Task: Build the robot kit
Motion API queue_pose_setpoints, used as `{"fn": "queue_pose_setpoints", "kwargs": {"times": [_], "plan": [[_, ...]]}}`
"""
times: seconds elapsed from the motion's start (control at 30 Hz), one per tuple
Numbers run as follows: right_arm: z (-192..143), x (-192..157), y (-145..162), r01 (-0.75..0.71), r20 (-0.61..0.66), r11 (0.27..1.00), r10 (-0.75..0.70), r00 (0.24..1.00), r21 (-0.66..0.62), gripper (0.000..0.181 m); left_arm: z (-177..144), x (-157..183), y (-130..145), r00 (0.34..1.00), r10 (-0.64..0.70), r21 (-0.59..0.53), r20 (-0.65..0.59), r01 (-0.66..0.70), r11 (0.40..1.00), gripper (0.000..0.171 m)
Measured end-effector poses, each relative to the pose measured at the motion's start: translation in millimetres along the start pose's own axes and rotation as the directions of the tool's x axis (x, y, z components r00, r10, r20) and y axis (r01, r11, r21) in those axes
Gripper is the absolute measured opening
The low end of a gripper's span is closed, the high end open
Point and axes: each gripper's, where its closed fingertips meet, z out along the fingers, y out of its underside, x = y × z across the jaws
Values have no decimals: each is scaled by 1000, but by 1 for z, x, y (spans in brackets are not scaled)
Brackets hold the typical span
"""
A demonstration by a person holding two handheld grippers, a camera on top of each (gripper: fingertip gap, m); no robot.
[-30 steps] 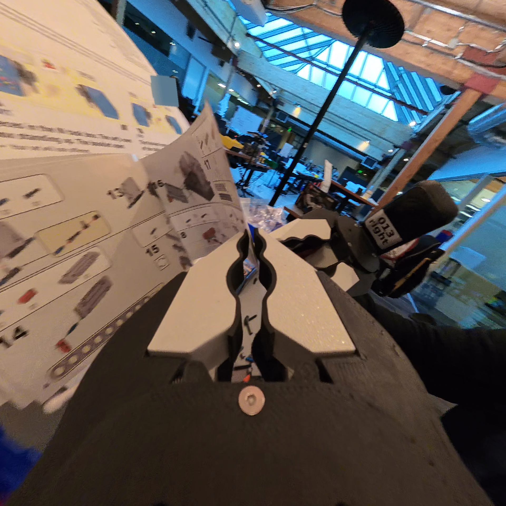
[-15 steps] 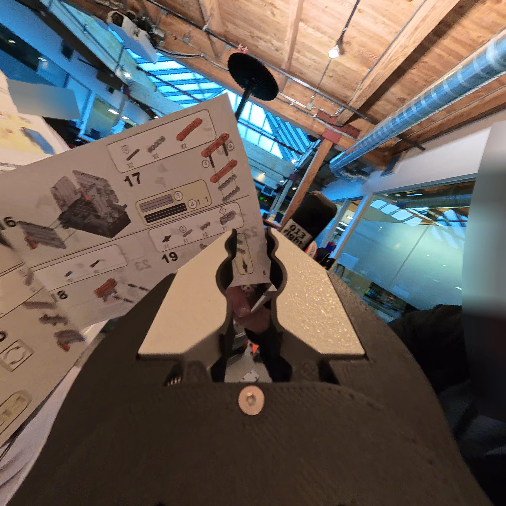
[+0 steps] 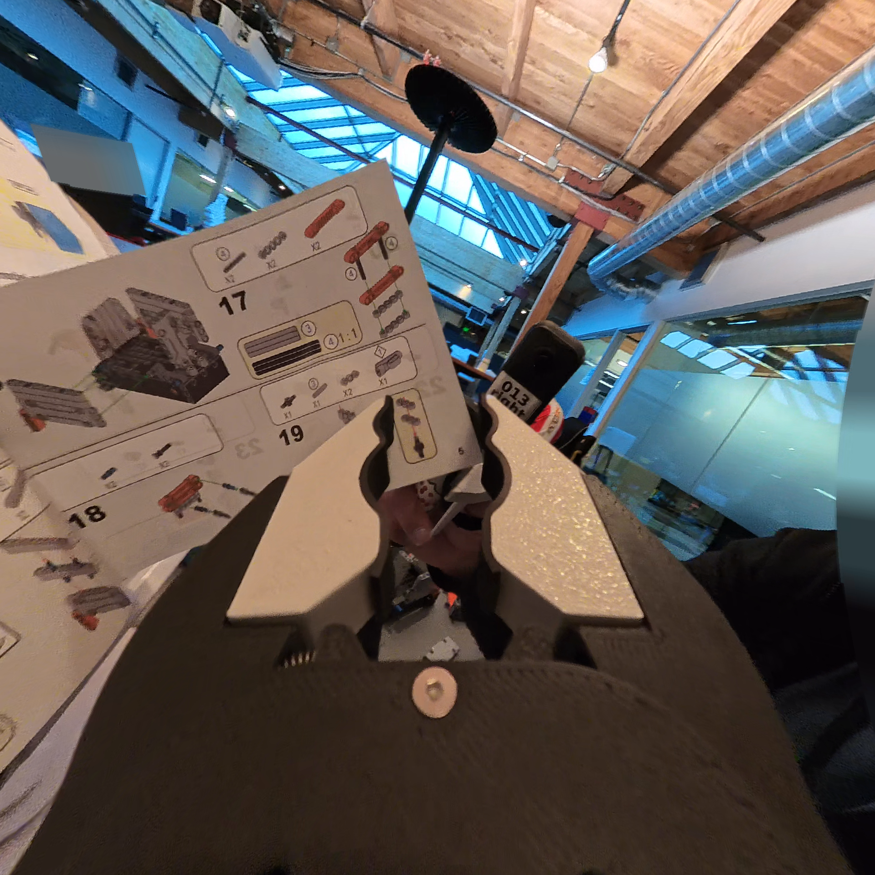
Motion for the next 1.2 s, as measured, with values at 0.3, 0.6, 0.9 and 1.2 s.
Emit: {"fn": "queue_pose_setpoints", "kwargs": {"times": [0.3,0.6,0.9,1.2], "plan": [[6,-5,-4,7,11,1000,-7,1000,-1,22,-8,0,0,1000,-5,-9,5,5,1000,31],[3,-3,-4,-11,15,1000,11,1000,6,22,-5,4,1,992,-69,24,-104,72,997,26],[3,-2,-5,-25,24,1000,25,999,13,21,-10,3,-2,988,-77,56,-134,85,995,4],[-4,-10,6,-52,-34,977,45,998,-208,41,-18,-14,-3,999,-8,36,36,6,999,0]]}}
